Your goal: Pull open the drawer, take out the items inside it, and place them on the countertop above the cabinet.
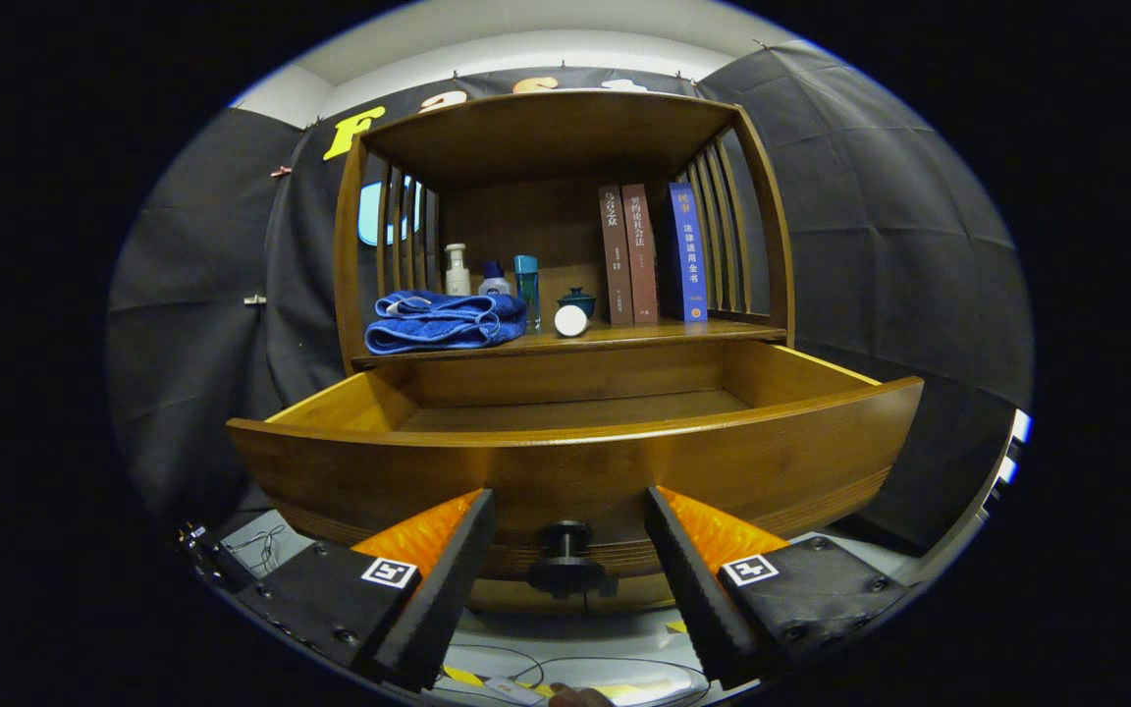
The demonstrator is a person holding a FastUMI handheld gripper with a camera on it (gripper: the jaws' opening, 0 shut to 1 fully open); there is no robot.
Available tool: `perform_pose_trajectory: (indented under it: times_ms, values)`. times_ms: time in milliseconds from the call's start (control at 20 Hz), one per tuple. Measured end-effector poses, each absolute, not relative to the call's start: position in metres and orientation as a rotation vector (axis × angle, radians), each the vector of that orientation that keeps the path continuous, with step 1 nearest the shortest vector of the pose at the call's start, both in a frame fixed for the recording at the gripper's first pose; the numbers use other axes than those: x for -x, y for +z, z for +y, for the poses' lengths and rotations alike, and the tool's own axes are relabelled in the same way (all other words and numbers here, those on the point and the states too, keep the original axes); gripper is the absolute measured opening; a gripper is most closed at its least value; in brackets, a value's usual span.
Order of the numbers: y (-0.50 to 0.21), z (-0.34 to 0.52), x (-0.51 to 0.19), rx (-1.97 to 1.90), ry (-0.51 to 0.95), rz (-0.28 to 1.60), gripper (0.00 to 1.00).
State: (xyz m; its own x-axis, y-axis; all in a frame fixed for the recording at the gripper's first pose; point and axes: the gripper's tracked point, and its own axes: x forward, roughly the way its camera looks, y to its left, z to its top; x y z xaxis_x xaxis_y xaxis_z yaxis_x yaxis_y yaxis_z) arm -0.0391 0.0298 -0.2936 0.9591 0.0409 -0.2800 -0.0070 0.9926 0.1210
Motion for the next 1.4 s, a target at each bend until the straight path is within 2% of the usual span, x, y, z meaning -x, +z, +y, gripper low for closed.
perform_pose_trajectory:
  times_ms: [300, 1400]
  values:
    - [-0.292, 0.033, 0.028, -0.097, 0.014, 0.295, 0.98]
    - [-0.299, 0.038, -0.113, -0.101, 0.023, 0.276, 0.99]
